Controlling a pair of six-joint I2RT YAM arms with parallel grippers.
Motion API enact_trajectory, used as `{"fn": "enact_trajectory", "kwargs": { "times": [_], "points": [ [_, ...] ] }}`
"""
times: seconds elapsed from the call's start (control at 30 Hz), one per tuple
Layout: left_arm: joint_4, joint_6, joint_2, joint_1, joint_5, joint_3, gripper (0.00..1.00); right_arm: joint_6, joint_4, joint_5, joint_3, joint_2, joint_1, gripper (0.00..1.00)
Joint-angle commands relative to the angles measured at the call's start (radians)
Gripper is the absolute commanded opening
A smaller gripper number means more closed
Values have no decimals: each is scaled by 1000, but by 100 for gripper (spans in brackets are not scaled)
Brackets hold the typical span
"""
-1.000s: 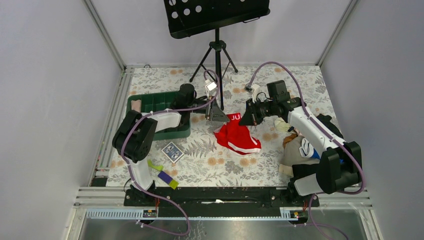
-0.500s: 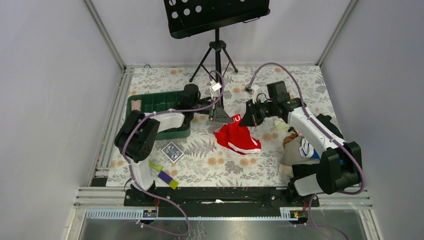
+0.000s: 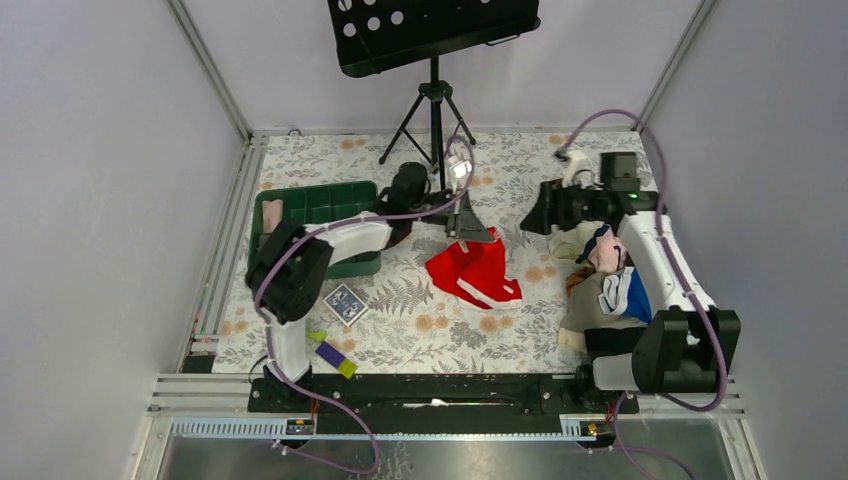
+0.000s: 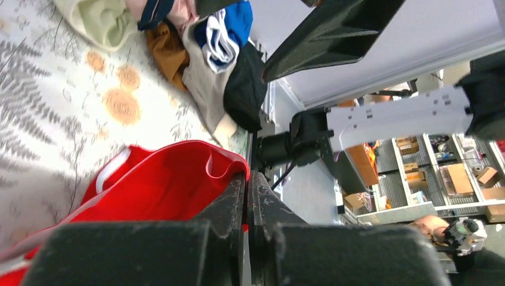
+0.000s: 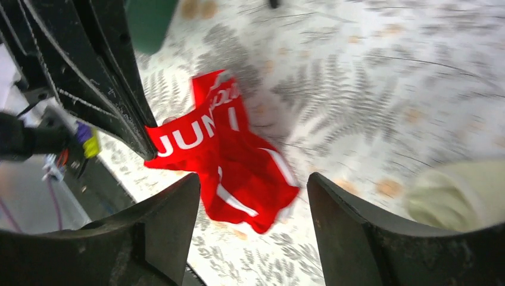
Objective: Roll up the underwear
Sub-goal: Place the underwear at the center of the board, then flatten out the underwear at the center of the board.
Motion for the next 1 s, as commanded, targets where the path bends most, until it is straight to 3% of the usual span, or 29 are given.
{"fn": "enact_trajectory", "kwargs": {
  "times": [0.0, 0.07, 0.1, 0.13, 0.23, 0.4, 0.53, 0.7, 0.8, 0.97],
  "points": [
    [151, -211, 170, -57, -168, 197, 5, -29, -62, 102, 48, -89, -123, 74],
    [196, -307, 303, -76, -183, 361, 44, -7, -43, 208, 26, -104, -131, 75],
    [156, -315, 385, -81, -179, 462, 56, 7, -36, 247, 14, -107, -133, 75],
    [73, -286, 417, -83, -184, 536, 61, 15, -35, 268, 2, -106, -133, 75],
    [-124, -124, 367, -67, -223, 540, 65, 36, -18, 302, -37, -96, -132, 73],
    [-462, 186, 153, -3, -250, 349, 67, 78, 43, 347, -76, 5, -132, 67],
    [-686, 435, -27, 30, -405, 219, 68, 139, 24, 314, 9, 171, -132, 63],
    [-795, 459, -147, 84, -540, 82, 67, 232, 0, 344, 146, 350, -114, 60],
    [-864, 474, -149, 113, -519, 53, 66, 252, -46, 394, 236, 439, -74, 60],
    [-861, 456, -141, 126, -513, -2, 65, 283, -114, 434, 366, 546, -4, 69]
  ]
}}
